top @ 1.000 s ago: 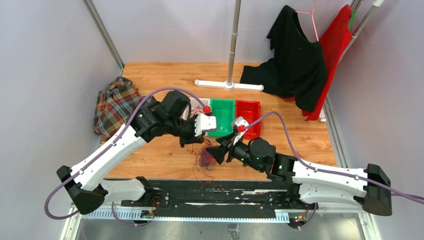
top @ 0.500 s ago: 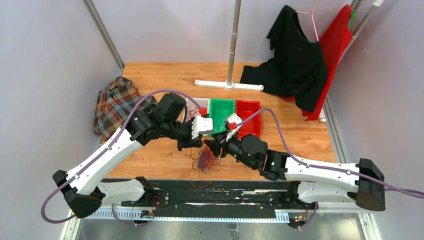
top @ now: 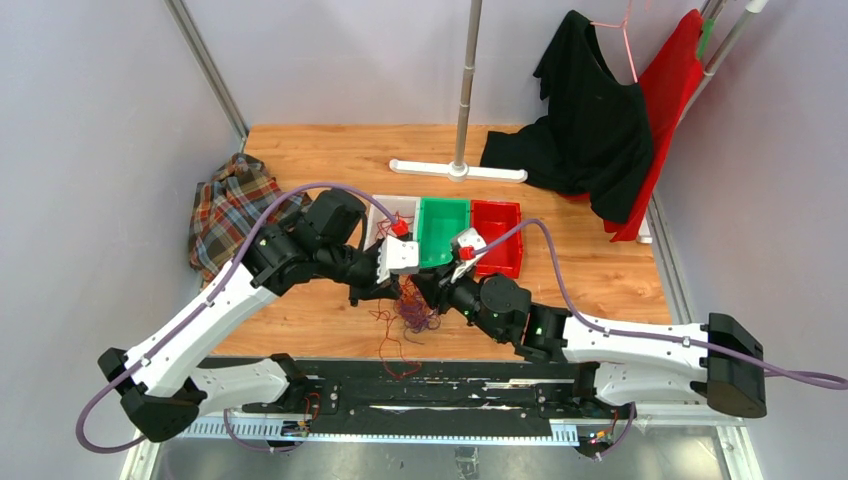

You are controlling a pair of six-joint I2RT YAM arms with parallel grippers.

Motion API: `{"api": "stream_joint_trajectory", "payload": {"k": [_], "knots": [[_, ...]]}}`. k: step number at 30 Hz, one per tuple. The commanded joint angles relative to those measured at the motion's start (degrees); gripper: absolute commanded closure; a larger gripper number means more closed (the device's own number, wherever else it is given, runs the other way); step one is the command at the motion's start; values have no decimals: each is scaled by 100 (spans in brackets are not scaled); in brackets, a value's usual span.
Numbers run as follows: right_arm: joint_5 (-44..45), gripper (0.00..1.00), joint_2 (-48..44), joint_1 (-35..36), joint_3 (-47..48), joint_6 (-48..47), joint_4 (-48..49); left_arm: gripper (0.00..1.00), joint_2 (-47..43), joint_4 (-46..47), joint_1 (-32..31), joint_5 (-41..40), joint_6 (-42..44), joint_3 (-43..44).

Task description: Untangle the cables

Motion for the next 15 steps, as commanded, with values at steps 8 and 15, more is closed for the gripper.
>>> {"api": "stream_joint_trajectory", "payload": {"k": [8, 15], "knots": [[103, 100, -762, 65, -583, 254, 107, 99, -347, -72, 21, -375, 467, 102], [-591, 99, -981, 66, -499, 384, -724, 99, -482, -73, 21, -733, 519, 150]]}}
